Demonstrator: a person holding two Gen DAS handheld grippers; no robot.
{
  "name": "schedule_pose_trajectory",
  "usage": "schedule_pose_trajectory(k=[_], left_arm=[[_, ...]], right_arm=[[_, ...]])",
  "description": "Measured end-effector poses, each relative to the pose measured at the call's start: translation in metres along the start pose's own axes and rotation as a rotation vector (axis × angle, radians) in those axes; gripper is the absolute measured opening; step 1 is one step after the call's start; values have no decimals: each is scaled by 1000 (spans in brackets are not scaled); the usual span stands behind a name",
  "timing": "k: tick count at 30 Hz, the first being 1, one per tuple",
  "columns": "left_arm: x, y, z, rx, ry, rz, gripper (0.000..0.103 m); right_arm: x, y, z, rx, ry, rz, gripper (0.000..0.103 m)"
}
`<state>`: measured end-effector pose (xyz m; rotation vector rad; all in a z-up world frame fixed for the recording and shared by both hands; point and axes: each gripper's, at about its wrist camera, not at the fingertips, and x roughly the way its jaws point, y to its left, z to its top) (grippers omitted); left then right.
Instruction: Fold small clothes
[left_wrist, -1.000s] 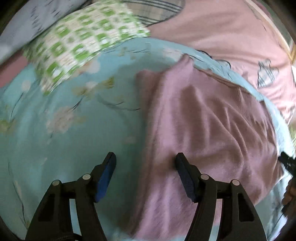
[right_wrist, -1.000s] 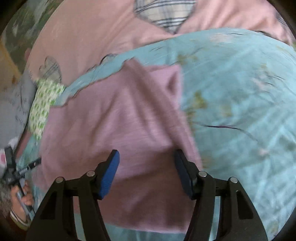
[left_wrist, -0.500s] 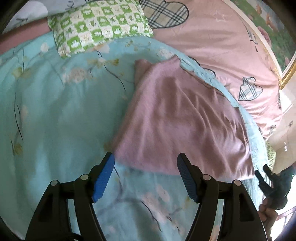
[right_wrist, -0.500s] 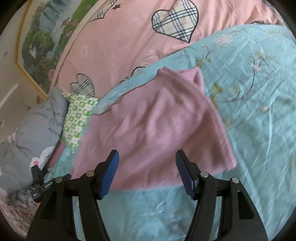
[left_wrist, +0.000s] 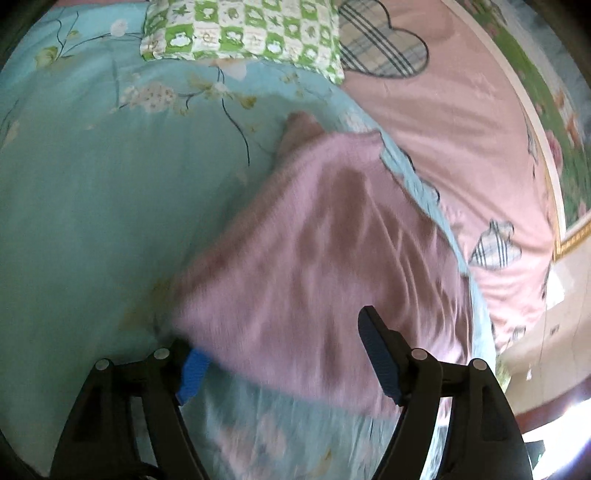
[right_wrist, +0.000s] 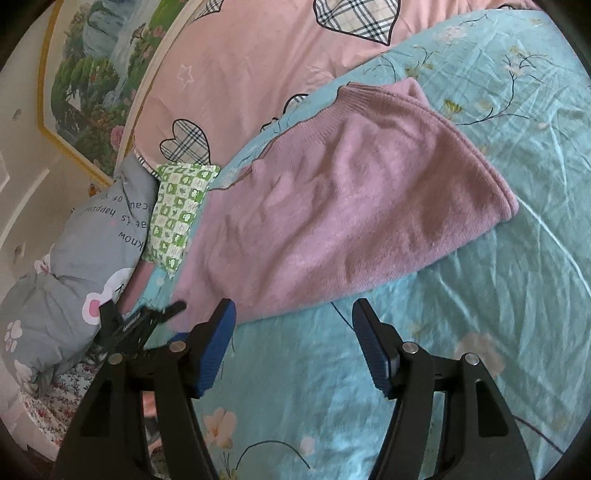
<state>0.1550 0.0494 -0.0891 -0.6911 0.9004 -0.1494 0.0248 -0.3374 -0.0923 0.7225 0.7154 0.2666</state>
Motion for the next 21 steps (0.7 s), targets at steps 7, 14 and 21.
schedule_pose_trajectory(k=[7, 14, 21], left_arm=[[20, -7, 23, 4, -35, 13, 34], [10, -58, 20, 169, -45, -46, 13], [4, -182, -24, 462, -15, -206, 12]], right_arm=[[0, -13, 15, 20, -13, -14, 67], [7, -24, 54, -19, -21, -22, 67], [9, -29, 108, -51, -41, 6, 67]])
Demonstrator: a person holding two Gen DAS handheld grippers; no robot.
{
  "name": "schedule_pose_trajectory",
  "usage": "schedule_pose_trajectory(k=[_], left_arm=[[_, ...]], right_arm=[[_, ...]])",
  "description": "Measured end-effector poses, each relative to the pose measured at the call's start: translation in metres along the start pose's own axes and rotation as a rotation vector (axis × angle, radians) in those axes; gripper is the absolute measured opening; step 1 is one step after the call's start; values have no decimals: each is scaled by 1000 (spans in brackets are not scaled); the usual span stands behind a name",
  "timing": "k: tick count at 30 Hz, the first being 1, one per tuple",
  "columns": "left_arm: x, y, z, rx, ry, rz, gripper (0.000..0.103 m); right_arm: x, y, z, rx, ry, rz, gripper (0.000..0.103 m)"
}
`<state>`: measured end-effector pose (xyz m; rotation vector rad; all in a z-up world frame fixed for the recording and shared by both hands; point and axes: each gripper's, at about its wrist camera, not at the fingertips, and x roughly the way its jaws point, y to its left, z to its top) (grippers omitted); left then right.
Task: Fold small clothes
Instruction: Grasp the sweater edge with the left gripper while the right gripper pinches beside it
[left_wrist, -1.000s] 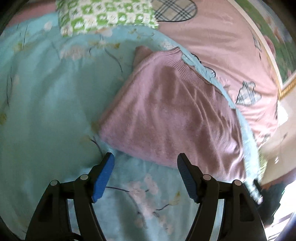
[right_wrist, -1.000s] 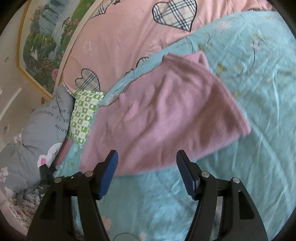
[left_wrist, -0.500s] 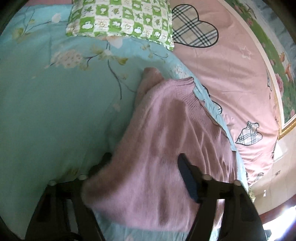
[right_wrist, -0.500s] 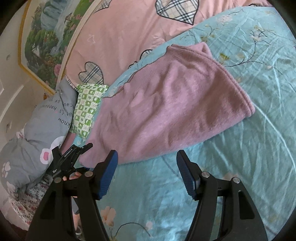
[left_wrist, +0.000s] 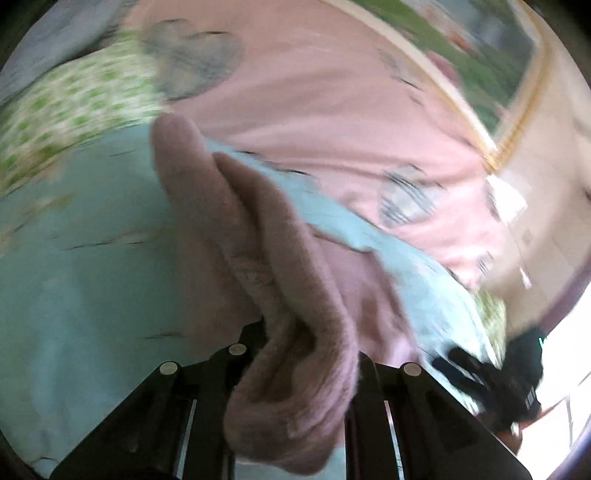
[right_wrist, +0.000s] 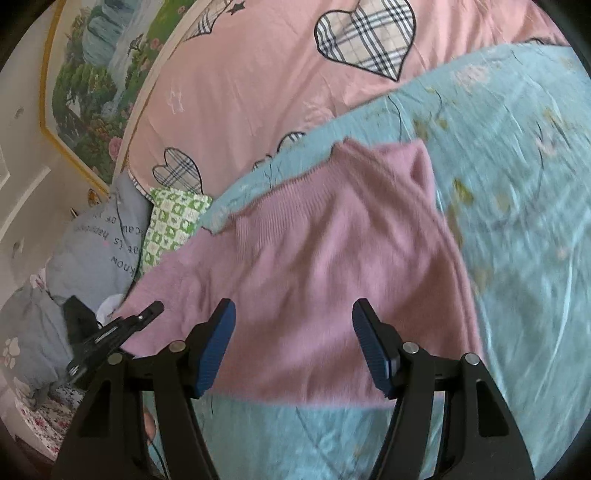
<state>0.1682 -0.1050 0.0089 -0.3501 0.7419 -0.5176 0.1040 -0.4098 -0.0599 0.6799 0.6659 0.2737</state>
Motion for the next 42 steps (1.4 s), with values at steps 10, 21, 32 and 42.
schedule_pose_trajectory(k=[10, 21, 32, 42], left_arm=[[93, -73, -67, 223, 188, 50, 15], [72, -79, -82, 329, 195, 63, 18], [72, -145, -54, 337, 159, -145, 13], [162, -152, -85, 309, 309, -156, 19]], right_arm=[[44, -24, 42, 42, 128, 59, 67], [126, 4, 60, -16, 238, 121, 48], [65, 25, 114, -178, 122, 38, 15], [78, -60, 107, -110, 183, -139, 15]])
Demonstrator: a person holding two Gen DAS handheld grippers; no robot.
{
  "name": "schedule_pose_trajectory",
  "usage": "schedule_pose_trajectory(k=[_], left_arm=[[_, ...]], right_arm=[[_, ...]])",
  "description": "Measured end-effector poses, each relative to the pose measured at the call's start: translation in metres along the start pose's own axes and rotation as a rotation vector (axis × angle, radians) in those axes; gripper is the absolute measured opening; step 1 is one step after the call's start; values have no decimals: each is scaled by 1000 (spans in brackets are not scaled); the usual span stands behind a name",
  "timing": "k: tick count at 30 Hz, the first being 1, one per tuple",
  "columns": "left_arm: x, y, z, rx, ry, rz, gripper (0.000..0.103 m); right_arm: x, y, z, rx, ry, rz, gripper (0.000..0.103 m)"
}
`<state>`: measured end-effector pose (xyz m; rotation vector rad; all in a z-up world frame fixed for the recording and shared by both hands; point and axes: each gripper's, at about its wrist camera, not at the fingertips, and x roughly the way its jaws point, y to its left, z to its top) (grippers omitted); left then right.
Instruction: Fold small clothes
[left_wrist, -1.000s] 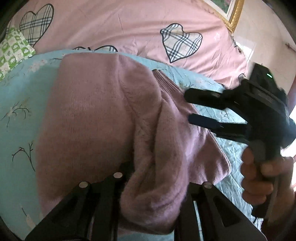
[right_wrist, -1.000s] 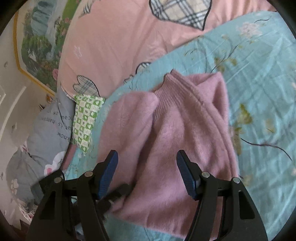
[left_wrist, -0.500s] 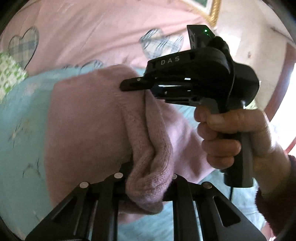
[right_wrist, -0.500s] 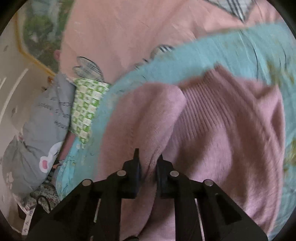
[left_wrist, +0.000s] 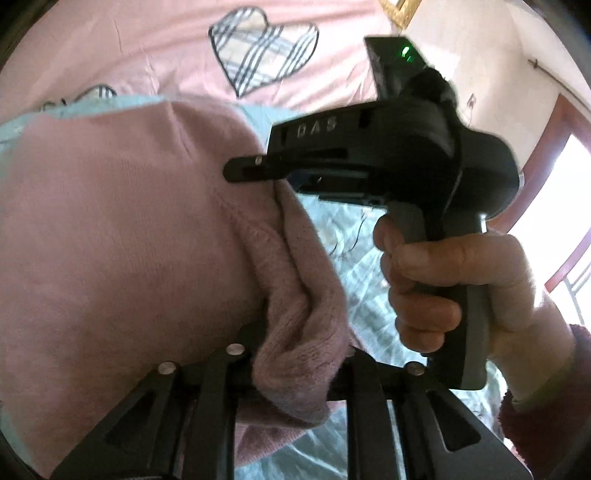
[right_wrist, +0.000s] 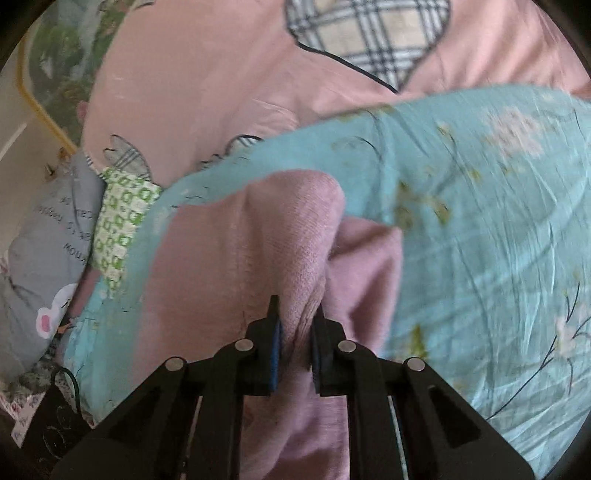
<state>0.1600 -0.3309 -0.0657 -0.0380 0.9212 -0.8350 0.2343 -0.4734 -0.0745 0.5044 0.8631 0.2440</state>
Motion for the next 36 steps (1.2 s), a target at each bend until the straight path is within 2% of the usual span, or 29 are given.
schedule_pose_trajectory(k=[2, 4, 6, 8, 10, 12, 14, 17, 19, 21, 26, 28, 31, 32, 34, 36], left_arm=[[0, -1, -6, -8, 6, -21, 25], [1, 3, -3, -11, 19, -44, 39], [-8, -1, -9, -1, 35, -66, 50], [-21, -5, -16, 21, 40, -77, 58], [-37, -7, -20, 48, 36, -90, 72], [-61, -10, -30, 67, 25, -79, 80], [-81, -4, -35, 68, 9, -57, 80], [-107, 20, -37, 5, -25, -7, 82], [-119, 41, -34, -61, -47, 16, 82], [-126, 65, -32, -129, -58, 57, 83], [-115, 112, -21, -237, -10, 100, 83], [-112, 123, -19, -252, 5, 113, 83], [-115, 131, -22, -267, 10, 122, 83], [-112, 133, -21, -269, 12, 124, 83], [-104, 136, -17, -274, 19, 125, 84], [-100, 135, -14, -281, 27, 112, 85]], right_arm=[[0, -6, -3, 12, -1, -5, 17], [-3, -6, -7, 21, -7, -24, 21], [-12, -5, -11, 18, -24, -61, 30], [-23, -3, -16, 20, -38, -85, 34], [-38, 1, -23, 16, -62, -105, 37], [-56, 10, -33, 6, -94, -107, 39], [-71, 17, -43, 3, -117, -91, 39], [-80, 27, -58, 0, -119, -27, 39], [-73, 32, -65, 7, -91, 0, 39], [-60, 33, -70, 10, -65, -12, 39], [-29, 22, -76, 87, -12, -17, 39], [-30, 24, -79, 102, -6, 9, 12], [-64, 30, -87, 144, -114, 118, 11], [-73, 28, -89, 157, -134, 126, 11], [-79, 18, -94, 167, -132, 79, 10], [-66, 5, -101, 178, -83, 13, 10]])
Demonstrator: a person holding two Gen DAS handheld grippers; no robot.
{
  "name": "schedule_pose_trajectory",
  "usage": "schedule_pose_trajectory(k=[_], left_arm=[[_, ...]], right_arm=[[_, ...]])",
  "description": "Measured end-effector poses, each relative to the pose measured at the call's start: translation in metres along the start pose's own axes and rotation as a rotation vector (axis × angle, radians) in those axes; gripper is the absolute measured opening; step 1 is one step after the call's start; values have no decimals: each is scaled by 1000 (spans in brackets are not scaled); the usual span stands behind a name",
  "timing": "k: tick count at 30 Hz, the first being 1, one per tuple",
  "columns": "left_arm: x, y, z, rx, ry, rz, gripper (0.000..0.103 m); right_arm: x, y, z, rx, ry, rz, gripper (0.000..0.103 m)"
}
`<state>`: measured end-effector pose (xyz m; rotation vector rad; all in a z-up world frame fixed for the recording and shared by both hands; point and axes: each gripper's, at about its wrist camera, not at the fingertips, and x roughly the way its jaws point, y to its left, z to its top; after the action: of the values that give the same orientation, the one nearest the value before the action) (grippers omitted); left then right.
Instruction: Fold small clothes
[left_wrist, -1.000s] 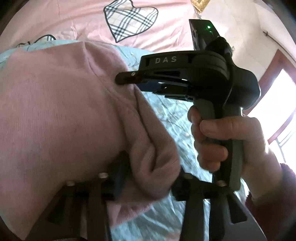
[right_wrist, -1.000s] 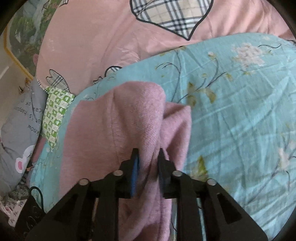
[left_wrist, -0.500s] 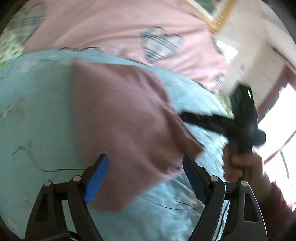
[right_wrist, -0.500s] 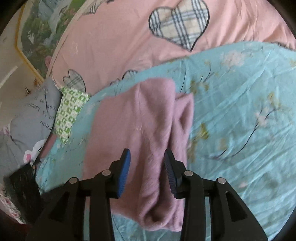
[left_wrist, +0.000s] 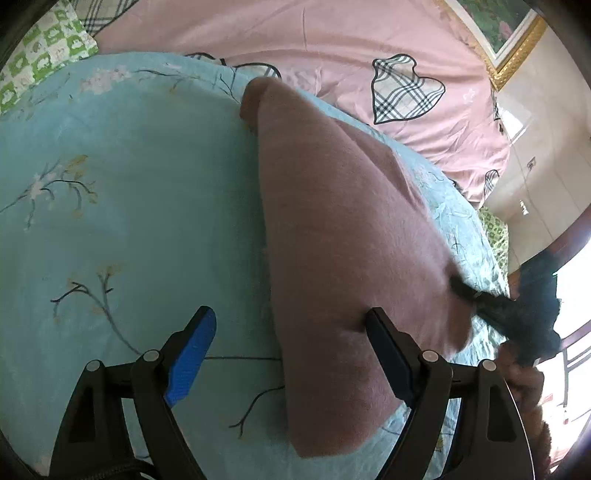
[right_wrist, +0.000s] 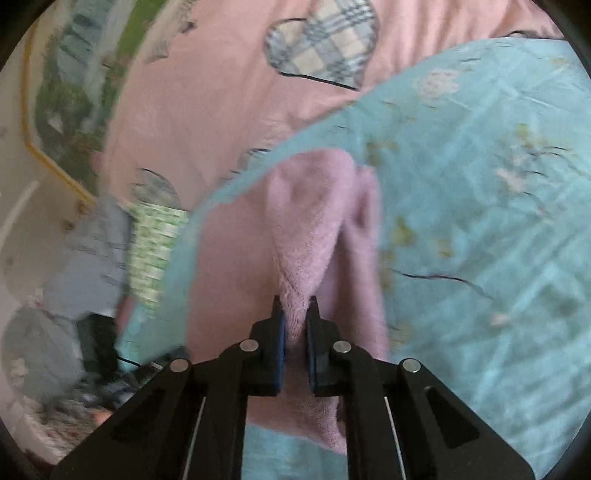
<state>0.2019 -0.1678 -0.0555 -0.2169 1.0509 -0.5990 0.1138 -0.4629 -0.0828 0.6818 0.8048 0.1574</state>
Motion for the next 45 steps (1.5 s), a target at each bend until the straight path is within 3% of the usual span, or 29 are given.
schedule_pose_trajectory(k=[3, 7, 8, 10, 11, 12, 14, 18, 20, 21, 22, 23, 24, 25, 27, 33, 39, 42, 45], left_arm=[[6, -2, 2, -6, 13, -11, 85], [12, -5, 9, 4, 12, 15, 96], [14, -4, 12, 5, 9, 21, 97], [18, -1, 20, -13, 12, 14, 97], [19, 0, 21, -23, 15, 6, 97], [22, 2, 25, -40, 20, -8, 98], [31, 4, 30, -60, 37, -45, 100], [54, 11, 36, -121, 64, -101, 103], [63, 12, 38, -119, 52, -140, 102], [66, 10, 39, -103, 40, -144, 95], [68, 8, 40, -85, 31, -153, 68], [72, 7, 41, -84, 48, -215, 55], [72, 9, 42, -105, 53, -233, 50], [69, 10, 43, -111, 48, -245, 41], [54, 10, 44, -96, 28, -268, 37], [-31, 24, 25, -62, -61, -289, 35], [-116, 81, -15, -68, -118, -232, 35], [-138, 111, -39, -107, -132, -218, 35], [-135, 140, -58, -169, -100, -182, 37]], right_arm=[[18, -17, -6, 22, 32, -8, 11], [12, -17, -3, 55, 2, 4, 18], [7, -13, -1, 38, -21, -8, 24], [0, -9, 4, 11, -61, -38, 46], [-1, -8, 7, 5, -76, -49, 66], [1, -9, 12, 3, -82, -50, 77], [10, -13, 20, 12, -65, -38, 77], [50, -28, 33, 71, 63, 22, 77], [58, -27, 33, 46, 59, 32, 77], [62, -24, 32, 27, 73, 48, 77], [66, -22, 32, 21, 92, 65, 75], [72, -20, 30, 28, 121, 99, 60], [75, -20, 29, 53, 139, 121, 42], [75, -19, 27, 65, 134, 114, 39], [67, -13, 23, 75, 107, 112, 31], [40, 38, -5, 58, 75, 228, 28], [47, 110, -53, -20, 118, 348, 27], [62, 135, -79, -52, 163, 379, 27], [87, 148, -103, -39, 229, 389, 27]])
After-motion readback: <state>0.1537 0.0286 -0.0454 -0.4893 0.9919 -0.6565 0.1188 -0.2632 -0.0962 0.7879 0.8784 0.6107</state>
